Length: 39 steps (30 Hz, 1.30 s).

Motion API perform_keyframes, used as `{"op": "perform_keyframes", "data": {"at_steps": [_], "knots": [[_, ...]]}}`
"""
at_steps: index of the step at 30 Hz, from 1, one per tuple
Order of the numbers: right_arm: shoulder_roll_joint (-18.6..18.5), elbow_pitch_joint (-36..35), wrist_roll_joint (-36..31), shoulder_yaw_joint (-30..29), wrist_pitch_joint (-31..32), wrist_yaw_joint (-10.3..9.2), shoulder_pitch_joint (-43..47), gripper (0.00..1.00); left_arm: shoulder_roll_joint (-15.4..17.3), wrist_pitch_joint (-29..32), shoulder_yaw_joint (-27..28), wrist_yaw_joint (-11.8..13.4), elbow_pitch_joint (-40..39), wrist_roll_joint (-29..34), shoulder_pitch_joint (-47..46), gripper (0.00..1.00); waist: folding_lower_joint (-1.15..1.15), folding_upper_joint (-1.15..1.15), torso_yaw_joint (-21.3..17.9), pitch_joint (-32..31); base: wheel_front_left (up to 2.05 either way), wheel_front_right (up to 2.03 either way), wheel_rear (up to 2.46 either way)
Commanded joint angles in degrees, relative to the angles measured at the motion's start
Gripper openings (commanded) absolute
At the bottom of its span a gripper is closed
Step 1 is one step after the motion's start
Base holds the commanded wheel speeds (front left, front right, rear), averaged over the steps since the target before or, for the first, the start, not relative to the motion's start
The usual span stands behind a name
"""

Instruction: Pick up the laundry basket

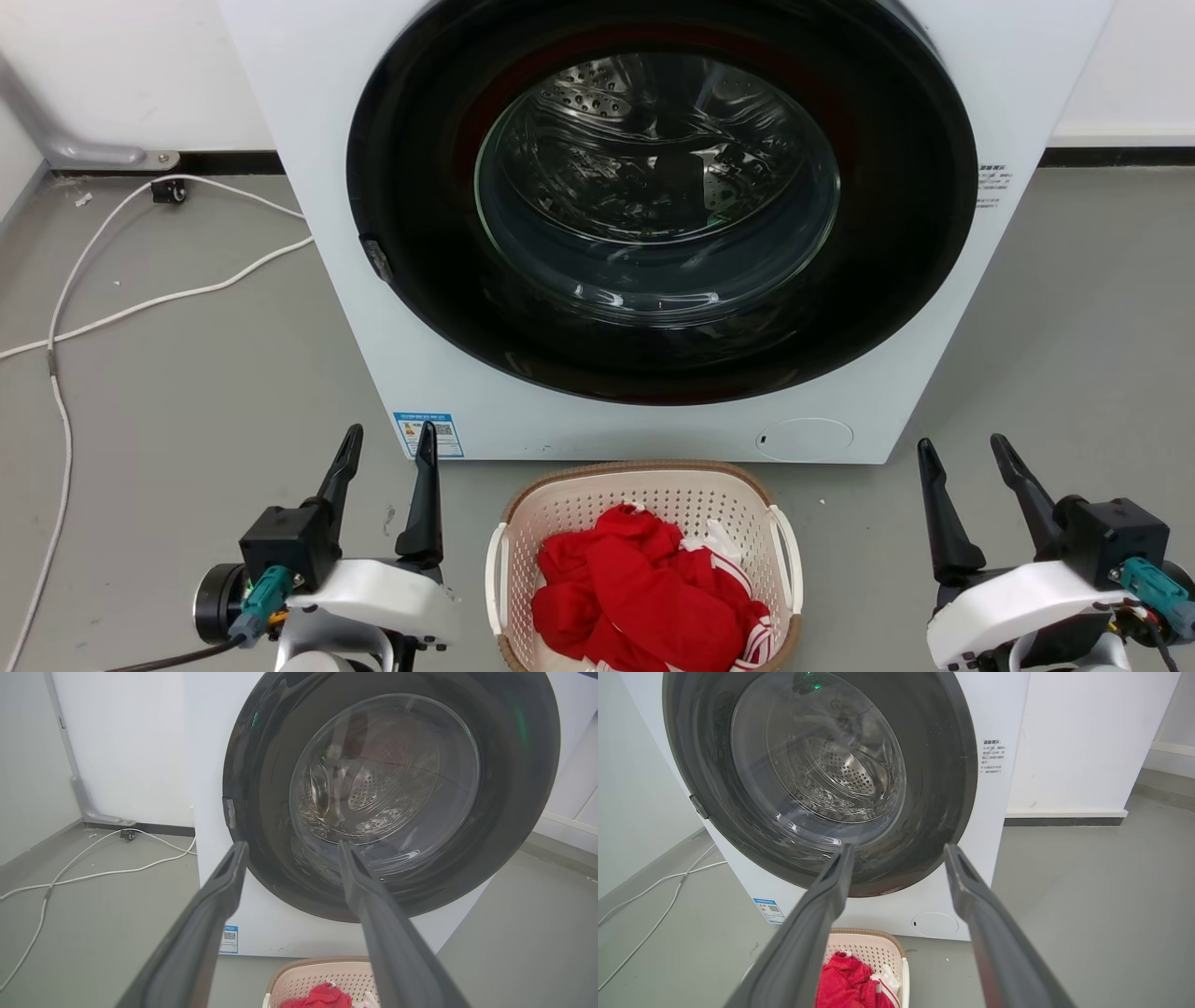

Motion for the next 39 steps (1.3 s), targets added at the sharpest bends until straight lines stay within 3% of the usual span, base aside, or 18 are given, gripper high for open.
{"op": "perform_keyframes", "data": {"at_steps": [1, 29, 39], "knots": [[0.18, -0.51, -1.00, 0.05, -0.34, -0.02, 0.15, 1.00, 0.35, -0.60, -0.31, 0.31, -0.23, 1.43, 0.18, 1.00, 0.00, 0.00, 0.01, 0.02, 0.00, 0.00, 0.00], [0.28, -1.14, -10.95, 0.43, -2.26, -0.03, 1.12, 1.00, -0.25, -3.53, -0.86, 0.59, 0.63, 11.37, 0.88, 1.00, 0.00, 0.00, -0.19, 0.09, 0.00, 0.00, 0.00], [0.28, -0.69, -9.70, 0.27, -2.00, -0.03, 1.07, 1.00, -0.81, -3.40, -0.36, 0.05, 1.56, 10.28, 0.96, 1.00, 0.00, 0.00, -0.14, 0.03, 0.00, 0.00, 0.00]]}}
